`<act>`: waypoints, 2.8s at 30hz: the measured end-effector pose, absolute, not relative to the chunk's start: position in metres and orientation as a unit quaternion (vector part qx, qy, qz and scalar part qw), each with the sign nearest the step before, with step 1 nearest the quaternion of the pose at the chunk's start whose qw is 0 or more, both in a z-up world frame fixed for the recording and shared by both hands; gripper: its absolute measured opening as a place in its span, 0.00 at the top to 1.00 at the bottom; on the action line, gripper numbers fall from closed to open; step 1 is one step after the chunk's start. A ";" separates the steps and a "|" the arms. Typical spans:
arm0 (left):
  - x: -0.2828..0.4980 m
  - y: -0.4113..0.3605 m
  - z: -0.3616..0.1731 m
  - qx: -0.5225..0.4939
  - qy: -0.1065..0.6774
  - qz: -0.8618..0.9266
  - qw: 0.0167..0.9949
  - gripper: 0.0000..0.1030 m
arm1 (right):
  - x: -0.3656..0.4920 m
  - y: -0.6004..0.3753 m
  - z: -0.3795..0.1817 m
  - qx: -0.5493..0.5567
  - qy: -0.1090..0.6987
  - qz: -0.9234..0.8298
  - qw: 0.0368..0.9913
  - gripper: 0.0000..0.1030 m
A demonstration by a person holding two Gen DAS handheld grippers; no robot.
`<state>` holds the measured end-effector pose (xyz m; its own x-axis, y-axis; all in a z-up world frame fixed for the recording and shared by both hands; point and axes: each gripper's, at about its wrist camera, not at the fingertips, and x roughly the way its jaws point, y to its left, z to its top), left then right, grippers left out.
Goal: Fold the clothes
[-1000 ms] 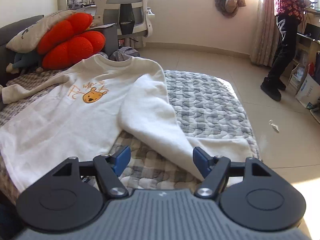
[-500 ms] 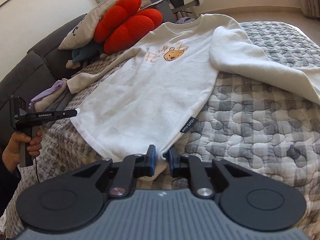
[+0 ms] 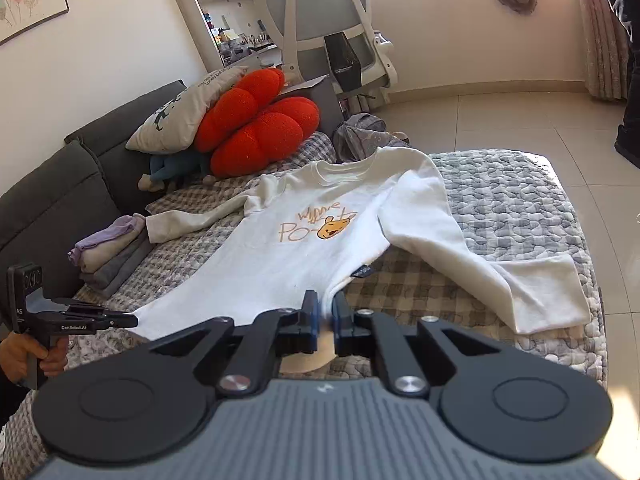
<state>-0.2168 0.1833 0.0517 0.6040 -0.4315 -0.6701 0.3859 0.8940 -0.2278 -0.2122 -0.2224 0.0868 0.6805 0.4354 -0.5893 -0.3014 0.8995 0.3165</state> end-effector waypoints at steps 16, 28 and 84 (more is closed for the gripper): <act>-0.177 0.203 0.057 -0.003 0.375 -0.130 0.918 0.62 | -0.193 -0.263 0.038 0.023 0.317 0.064 0.946 0.47; -0.121 0.169 0.030 0.020 0.353 -0.107 0.929 0.43 | -0.152 -0.246 0.007 -0.119 0.353 0.040 0.927 0.47; -0.095 0.177 -0.005 -0.008 0.273 -0.087 0.958 0.31 | -0.041 -0.257 0.005 0.225 0.332 0.102 0.910 0.57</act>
